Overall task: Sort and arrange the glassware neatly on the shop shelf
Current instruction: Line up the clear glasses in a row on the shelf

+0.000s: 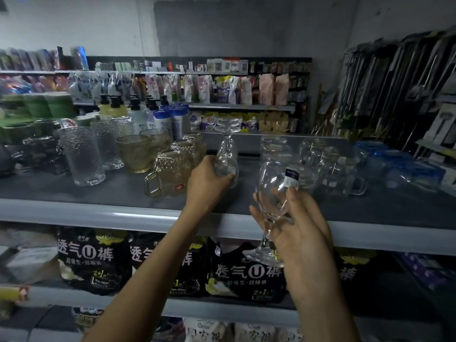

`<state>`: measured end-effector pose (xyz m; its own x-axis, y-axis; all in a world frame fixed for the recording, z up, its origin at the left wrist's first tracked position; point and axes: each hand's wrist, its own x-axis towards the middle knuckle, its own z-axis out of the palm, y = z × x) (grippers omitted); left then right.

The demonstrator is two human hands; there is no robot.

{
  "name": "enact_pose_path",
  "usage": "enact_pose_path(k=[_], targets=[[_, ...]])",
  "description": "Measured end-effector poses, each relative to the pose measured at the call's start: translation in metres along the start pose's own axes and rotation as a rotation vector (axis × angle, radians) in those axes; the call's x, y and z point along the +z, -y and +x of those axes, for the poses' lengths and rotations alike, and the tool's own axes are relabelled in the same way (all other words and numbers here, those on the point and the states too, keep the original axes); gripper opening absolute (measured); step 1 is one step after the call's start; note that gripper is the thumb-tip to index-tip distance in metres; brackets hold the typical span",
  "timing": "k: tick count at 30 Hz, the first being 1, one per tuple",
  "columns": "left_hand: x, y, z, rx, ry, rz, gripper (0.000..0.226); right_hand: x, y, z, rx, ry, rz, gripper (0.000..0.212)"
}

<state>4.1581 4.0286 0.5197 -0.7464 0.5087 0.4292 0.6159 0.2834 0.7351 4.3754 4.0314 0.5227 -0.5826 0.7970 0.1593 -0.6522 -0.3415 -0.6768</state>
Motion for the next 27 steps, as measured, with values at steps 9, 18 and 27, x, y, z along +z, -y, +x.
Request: enact_pose_path(k=[9, 18, 27], targets=[[0.0022, -0.001, 0.0, -0.009, -0.02, 0.078, 0.058, 0.0008, 0.0019, -0.0024, -0.04, -0.02, -0.074, 0.048], [0.0005, -0.003, 0.0, -0.023, -0.023, 0.087, 0.054, 0.0005, -0.0053, -0.007, -0.032, 0.018, -0.144, 0.045], [-0.0009, -0.0043, -0.0027, -0.026, -0.006, 0.063, 0.048, -0.0051, -0.0022, -0.0088, -0.013, 0.009, -0.129, 0.044]])
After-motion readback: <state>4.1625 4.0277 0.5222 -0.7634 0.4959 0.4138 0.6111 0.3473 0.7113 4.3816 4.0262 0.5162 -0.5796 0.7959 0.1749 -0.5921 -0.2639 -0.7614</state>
